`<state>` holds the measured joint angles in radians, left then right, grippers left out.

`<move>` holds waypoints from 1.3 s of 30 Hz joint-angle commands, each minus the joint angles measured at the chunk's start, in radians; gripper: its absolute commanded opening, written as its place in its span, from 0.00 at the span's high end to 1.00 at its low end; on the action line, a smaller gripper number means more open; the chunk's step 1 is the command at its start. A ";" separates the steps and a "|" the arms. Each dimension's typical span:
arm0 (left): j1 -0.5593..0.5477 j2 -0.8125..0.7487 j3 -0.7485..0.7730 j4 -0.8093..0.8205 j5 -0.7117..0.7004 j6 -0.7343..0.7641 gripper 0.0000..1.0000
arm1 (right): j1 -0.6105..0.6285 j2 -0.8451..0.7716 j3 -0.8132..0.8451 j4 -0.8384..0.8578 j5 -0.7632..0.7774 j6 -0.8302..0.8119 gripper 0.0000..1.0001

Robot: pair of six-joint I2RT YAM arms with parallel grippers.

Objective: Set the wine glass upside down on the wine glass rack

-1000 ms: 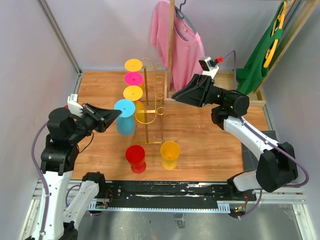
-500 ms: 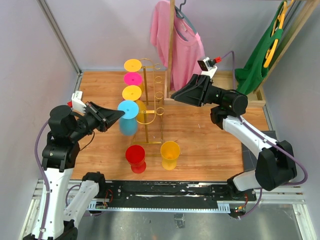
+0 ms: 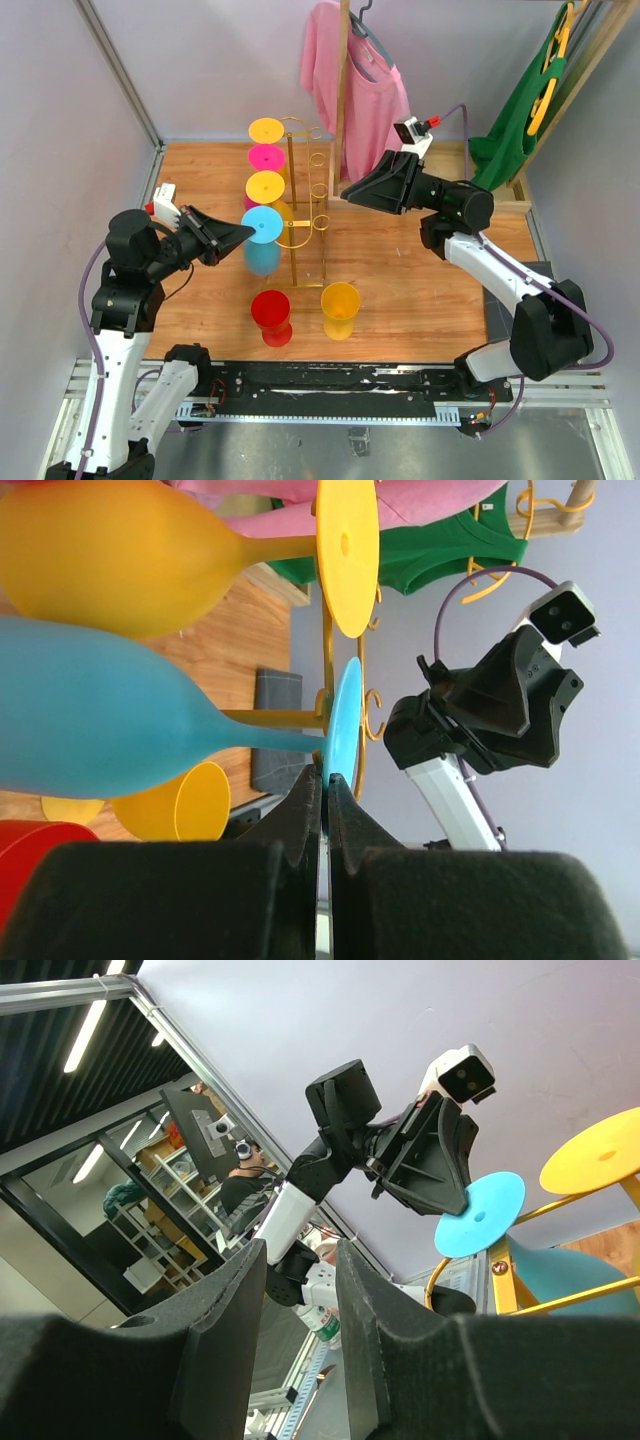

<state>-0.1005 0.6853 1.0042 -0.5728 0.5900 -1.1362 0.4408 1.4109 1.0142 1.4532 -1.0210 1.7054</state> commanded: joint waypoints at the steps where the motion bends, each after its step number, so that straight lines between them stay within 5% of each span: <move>1: -0.007 -0.004 -0.015 0.012 0.047 0.029 0.95 | -0.024 -0.006 -0.019 0.068 0.005 -0.012 0.65; 8: -0.007 -0.022 -0.021 0.011 0.039 0.032 0.66 | -0.024 -0.013 -0.027 0.068 0.000 -0.014 0.64; 18: -0.007 -0.049 0.014 -0.030 0.014 0.063 0.46 | -0.028 -0.032 -0.047 0.055 -0.010 -0.011 0.61; 26: -0.007 -0.065 0.090 -0.140 -0.040 0.131 0.43 | -0.028 -0.109 -0.093 -0.083 -0.048 -0.117 0.60; 32: -0.007 -0.080 0.114 -0.187 -0.059 0.161 0.40 | -0.028 -0.248 -0.129 -0.478 -0.090 -0.373 0.57; 39: -0.007 -0.072 0.187 -0.261 -0.091 0.206 0.39 | -0.026 -0.456 -0.005 -1.502 0.014 -1.119 0.55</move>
<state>-0.1017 0.6159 1.1240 -0.7769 0.5209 -0.9810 0.4240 1.0344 0.9218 0.5667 -1.0622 1.0740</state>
